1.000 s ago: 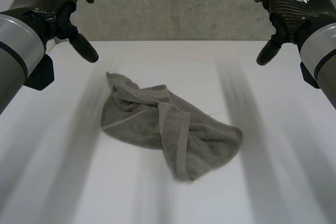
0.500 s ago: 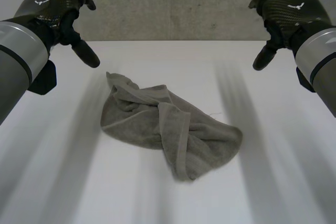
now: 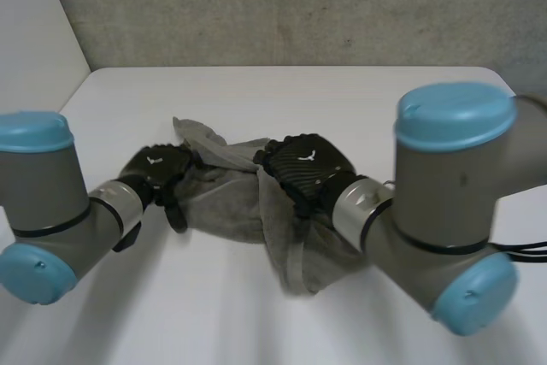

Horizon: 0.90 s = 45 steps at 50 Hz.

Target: Fold the towel.

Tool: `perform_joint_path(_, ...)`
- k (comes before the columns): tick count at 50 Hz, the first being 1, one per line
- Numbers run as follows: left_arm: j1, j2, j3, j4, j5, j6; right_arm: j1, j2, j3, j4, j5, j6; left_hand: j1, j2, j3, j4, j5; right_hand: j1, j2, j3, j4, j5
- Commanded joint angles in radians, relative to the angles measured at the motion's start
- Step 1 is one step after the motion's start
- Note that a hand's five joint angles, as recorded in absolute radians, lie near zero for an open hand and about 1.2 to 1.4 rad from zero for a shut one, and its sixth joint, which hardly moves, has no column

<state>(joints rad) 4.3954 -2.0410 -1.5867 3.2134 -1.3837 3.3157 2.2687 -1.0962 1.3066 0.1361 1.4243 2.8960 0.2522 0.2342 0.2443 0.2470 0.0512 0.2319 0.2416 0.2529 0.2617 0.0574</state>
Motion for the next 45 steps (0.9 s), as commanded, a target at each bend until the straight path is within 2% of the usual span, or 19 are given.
perform_joint_path(1, -0.001, -0.1, 0.031, -0.001, 0.011, 0.001, 0.023, 0.119, -0.01, -0.087, 0.091, 0.066, -0.009, 0.009, -0.001, -0.004, 0.017, -0.036, -0.045, -0.057, -0.065, -0.036)
perform_joint_path(5, -0.001, -0.131, 0.05, 0.003, 0.002, 0.002, 0.023, 0.185, -0.029, -0.092, 0.142, 0.063, -0.012, 0.006, -0.004, -0.007, 0.014, 0.084, 0.075, 0.064, 0.055, 0.084)
perform_joint_path(8, -0.001, -0.14, 0.062, 0.026, -0.001, 0.001, 0.023, 0.197, -0.032, -0.092, 0.143, 0.063, -0.012, 0.006, -0.004, -0.007, 0.014, 0.199, 0.19, 0.179, 0.17, 0.199)
perform_joint_path(10, -0.001, -0.143, 0.065, 0.043, -0.003, 0.001, 0.011, 0.194, -0.017, -0.09, 0.145, 0.065, -0.009, 0.009, -0.001, -0.004, 0.017, 0.498, 0.488, 0.477, 0.468, 0.498)
perform_joint_path(11, -0.002, -0.148, 0.068, 0.06, -0.003, -0.001, 0.011, 0.194, -0.017, -0.09, 0.145, 0.065, -0.001, 0.017, 0.007, 0.005, 0.026, 0.499, 0.489, 0.478, 0.469, 0.499)
perform_joint_path(13, -0.002, -0.153, 0.071, 0.075, -0.005, -0.001, 0.006, 0.167, -0.001, -0.082, 0.146, 0.069, 0.023, 0.041, 0.031, 0.028, 0.049, 0.87, 0.86, 0.849, 0.84, 0.87)
perform_joint_path(14, -0.004, -0.162, 0.076, 0.088, -0.008, -0.001, 0.006, 0.167, -0.001, -0.082, 0.146, 0.069, 0.04, 0.058, 0.048, 0.046, 0.067, 0.872, 0.862, 0.851, 0.842, 0.872)
perform_joint_path(15, -0.004, -0.162, 0.076, 0.088, -0.008, -0.001, 0.002, 0.136, 0.011, -0.084, 0.146, 0.071, 0.041, 0.059, 0.048, 0.046, 0.067, 1.035, 1.025, 1.014, 1.005, 1.035)
perform_joint_path(16, -0.004, -0.169, 0.08, 0.098, -0.012, -0.001, 0.002, 0.136, 0.011, -0.084, 0.146, 0.071, 0.058, 0.076, 0.066, 0.063, 0.084, 1.036, 1.027, 1.015, 1.006, 1.036)
perform_joint_path(17, -0.004, -0.17, 0.08, 0.098, -0.012, -0.001, -0.009, 0.099, 0.035, -0.084, 0.14, 0.072, 0.058, 0.076, 0.066, 0.063, 0.085, 1.163, 1.153, 1.142, 1.133, 1.163)
perform_joint_path(22, -0.008, -0.206, 0.111, 0.114, -0.058, 0.001, -0.07, -0.008, 0.12, -0.092, 0.113, 0.072, 0.213, 0.231, 0.221, 0.219, 0.24, 1.164, 1.155, 1.143, 1.135, 1.164)
perform_joint_path(25, -0.01, -0.219, 0.12, 0.114, -0.077, 0.002, -0.119, -0.065, 0.179, -0.086, 0.062, 0.069, 0.284, 0.302, 0.292, 0.289, 0.31, 1.164, 1.155, 1.143, 1.135, 1.164)
perform_joint_path(28, -0.013, -0.22, 0.12, 0.114, -0.078, 0.002, -0.165, -0.114, 0.242, -0.087, 0.013, 0.068, 0.343, 0.361, 0.351, 0.348, 0.369, 1.164, 1.155, 1.143, 1.135, 1.164)
perform_joint_path(32, -0.02, -0.216, 0.117, 0.112, -0.077, 0.002, -0.26, -0.201, 0.319, -0.093, -0.025, 0.063, 0.542, 0.56, 0.55, 0.547, 0.568, 1.164, 1.155, 1.143, 1.135, 1.164)
perform_joint_path(35, -0.028, -0.208, 0.119, 0.112, -0.078, 0.001, -0.285, -0.223, 0.341, -0.095, -0.036, 0.061, 0.744, 0.762, 0.752, 0.749, 0.771, 1.164, 1.155, 1.143, 1.135, 1.164)
perform_joint_path(39, -0.042, -0.188, 0.119, 0.111, -0.08, -0.007, -0.311, -0.232, 0.378, -0.087, -0.079, 0.04, 0.839, 0.857, 0.847, 0.844, 0.866, 1.164, 1.155, 1.143, 1.135, 1.164)
perform_joint_path(41, -0.053, -0.151, 0.113, 0.108, -0.078, -0.01, -0.311, -0.232, 0.391, -0.084, -0.088, 0.014, 0.976, 0.994, 0.984, 0.981, 1.003, 1.164, 1.155, 1.143, 1.135, 1.164)
perform_joint_path(45, -0.057, -0.113, 0.096, 0.112, -0.075, -0.013, -0.319, -0.234, 0.44, -0.082, -0.091, -0.118, 1.143, 1.161, 1.151, 1.149, 1.17, 1.164, 1.155, 1.143, 1.135, 1.164)
